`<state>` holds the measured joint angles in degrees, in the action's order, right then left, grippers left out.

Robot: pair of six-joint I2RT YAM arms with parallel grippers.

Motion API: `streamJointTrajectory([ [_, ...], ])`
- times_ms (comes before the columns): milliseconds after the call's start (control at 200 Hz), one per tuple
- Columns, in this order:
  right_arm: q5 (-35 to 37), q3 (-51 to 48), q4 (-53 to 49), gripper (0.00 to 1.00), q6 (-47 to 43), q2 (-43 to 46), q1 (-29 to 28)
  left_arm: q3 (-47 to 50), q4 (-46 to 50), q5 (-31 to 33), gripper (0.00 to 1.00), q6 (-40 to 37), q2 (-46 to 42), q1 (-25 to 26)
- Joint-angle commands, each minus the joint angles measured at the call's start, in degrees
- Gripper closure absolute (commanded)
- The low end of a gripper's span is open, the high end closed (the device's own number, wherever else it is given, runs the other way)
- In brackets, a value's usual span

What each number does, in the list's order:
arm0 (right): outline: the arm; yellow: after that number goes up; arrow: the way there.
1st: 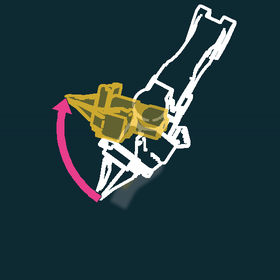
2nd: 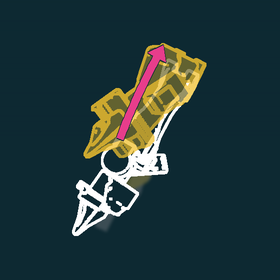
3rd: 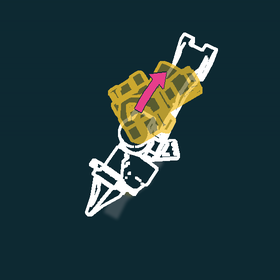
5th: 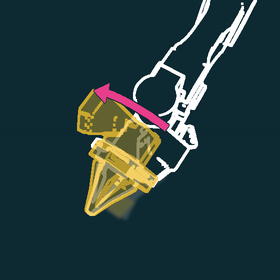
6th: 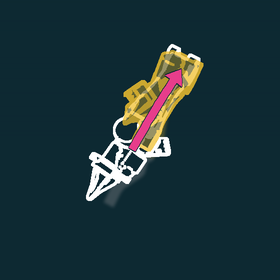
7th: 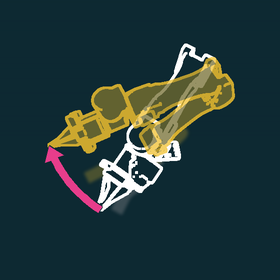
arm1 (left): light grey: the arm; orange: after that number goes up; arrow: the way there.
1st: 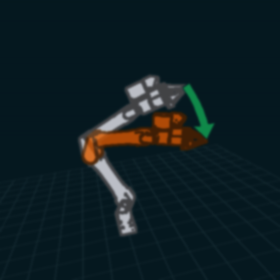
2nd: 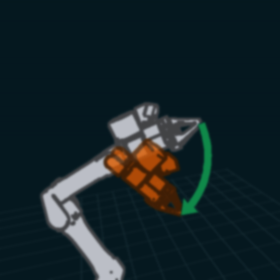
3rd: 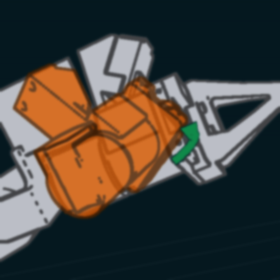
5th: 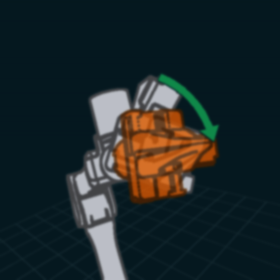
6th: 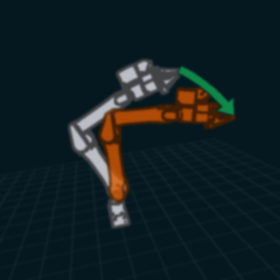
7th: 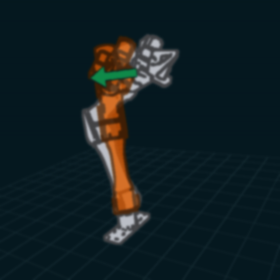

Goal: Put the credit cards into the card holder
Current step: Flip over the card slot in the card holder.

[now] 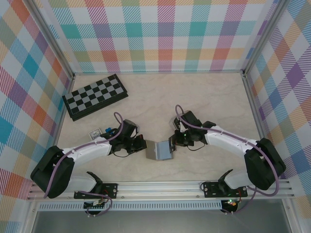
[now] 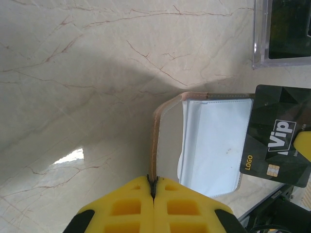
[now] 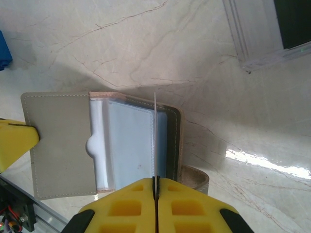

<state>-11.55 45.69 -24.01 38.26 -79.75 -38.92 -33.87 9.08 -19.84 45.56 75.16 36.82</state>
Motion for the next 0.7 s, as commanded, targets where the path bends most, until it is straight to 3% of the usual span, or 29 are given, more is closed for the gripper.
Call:
streamJointTrajectory([
  [0,0.4,-0.48,1.29,0.94,-0.83,-1.13,-0.36,0.03,0.79,0.32,0.98,0.16,-0.05,-0.28],
  [155,-4.0,-2.0,5.26,0.94,1.94,-1.52,-0.41,0.2,-0.32,0.17,0.99,0.58,0.49,-0.27],
  [695,-8.99,-1.07,11.89,0.93,7.15,-1.66,-1.76,2.0,-9.49,-0.14,1.0,7.1,3.61,2.42],
])
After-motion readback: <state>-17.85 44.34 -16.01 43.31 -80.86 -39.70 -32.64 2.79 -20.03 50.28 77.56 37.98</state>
